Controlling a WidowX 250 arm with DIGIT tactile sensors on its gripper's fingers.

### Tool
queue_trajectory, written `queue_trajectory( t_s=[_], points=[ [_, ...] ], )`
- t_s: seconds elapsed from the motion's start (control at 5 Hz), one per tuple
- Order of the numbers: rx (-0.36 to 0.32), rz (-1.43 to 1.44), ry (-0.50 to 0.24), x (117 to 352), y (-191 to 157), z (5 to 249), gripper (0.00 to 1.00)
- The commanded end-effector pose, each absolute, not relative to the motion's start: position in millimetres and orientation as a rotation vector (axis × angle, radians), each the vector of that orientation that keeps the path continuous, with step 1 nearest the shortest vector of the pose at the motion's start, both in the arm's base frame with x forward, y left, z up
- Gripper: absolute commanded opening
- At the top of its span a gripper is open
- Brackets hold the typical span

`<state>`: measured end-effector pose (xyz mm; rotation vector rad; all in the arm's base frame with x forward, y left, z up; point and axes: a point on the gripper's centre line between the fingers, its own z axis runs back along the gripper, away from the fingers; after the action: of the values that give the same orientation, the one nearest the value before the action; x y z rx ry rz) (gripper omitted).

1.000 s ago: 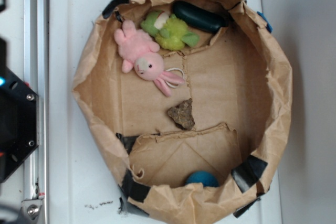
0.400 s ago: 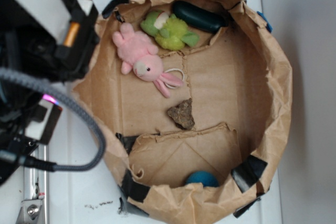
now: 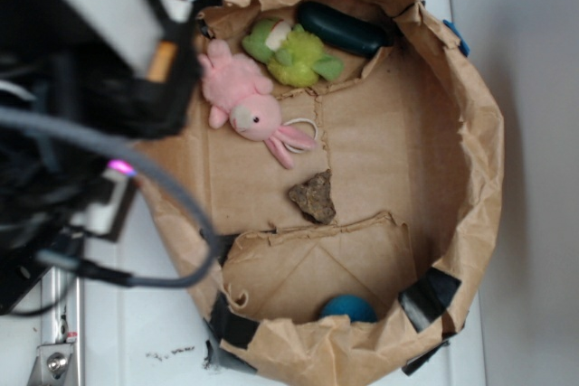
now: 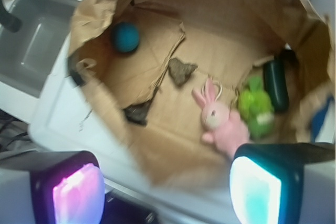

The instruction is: Grab the pink bunny.

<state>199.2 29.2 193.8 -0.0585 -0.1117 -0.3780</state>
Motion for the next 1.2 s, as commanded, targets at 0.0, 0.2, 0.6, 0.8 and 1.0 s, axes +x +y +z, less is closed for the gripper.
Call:
queue_trajectory(
  t_s=[0.0,0.2,0.6,0.8,1.0],
  points=[
    [-0.063,-0.397,-0.133,229.1,39.4,168.0,1.00],
    [-0.081,-0.389,-0.121,234.5,51.4,150.3,1.00],
    [-0.087,-0.363,-0.093,255.5,66.9,117.5,1.00],
    [0.006,-0.393,-0.118,253.4,63.5,91.8,1.00],
    [0.068,-0.416,-0.127,242.4,59.8,77.4,1.00]
  ],
)
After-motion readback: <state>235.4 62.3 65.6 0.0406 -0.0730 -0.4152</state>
